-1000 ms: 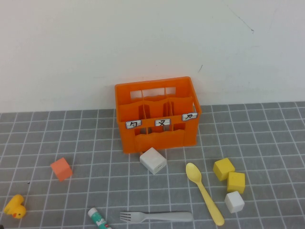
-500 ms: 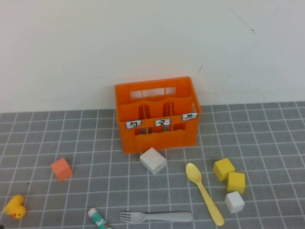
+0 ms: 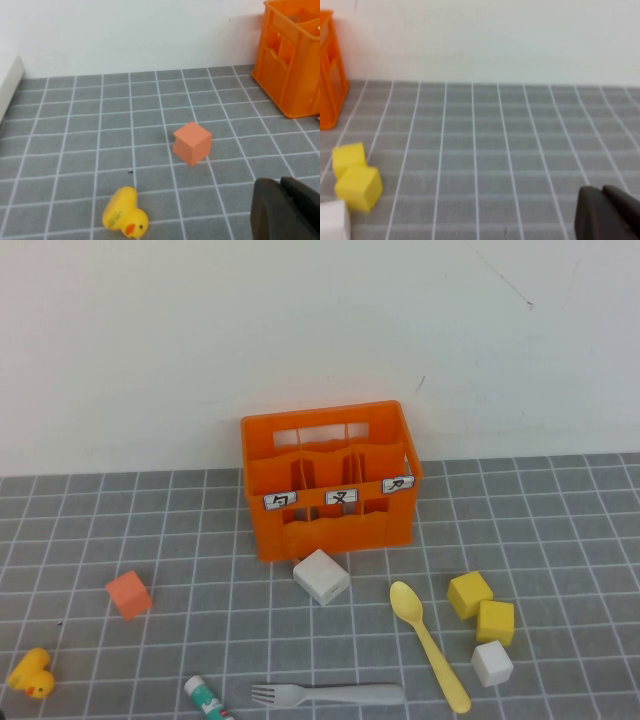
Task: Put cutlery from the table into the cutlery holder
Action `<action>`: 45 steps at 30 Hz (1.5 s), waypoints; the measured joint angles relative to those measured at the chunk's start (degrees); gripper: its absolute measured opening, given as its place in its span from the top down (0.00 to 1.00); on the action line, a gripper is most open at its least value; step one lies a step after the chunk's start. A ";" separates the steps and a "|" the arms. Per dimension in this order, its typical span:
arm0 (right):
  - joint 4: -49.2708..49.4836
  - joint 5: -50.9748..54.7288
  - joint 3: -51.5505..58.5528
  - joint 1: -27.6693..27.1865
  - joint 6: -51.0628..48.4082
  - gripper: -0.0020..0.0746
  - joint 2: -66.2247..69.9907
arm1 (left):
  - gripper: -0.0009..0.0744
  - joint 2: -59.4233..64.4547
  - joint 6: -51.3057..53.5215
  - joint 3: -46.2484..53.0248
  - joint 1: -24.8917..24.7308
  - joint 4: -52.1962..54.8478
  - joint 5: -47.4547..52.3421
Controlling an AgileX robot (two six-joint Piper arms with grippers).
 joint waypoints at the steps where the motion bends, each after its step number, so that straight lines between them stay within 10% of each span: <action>1: 0.00 -1.07 0.10 0.00 -0.34 0.98 0.00 | 0.99 0.00 0.00 0.00 0.00 0.41 -0.24; 17: -0.61 -46.23 0.10 0.00 -3.89 0.98 0.00 | 0.99 0.00 0.00 0.45 0.00 2.54 -40.04; 28: 4.80 -54.35 0.10 0.00 -2.82 0.98 0.00 | 0.99 0.00 -2.06 0.45 0.00 4.26 -46.97; 45: -9.84 -2.36 -19.37 0.00 -2.96 0.98 0.33 | 0.99 10.31 -4.93 -33.29 0.00 7.38 9.15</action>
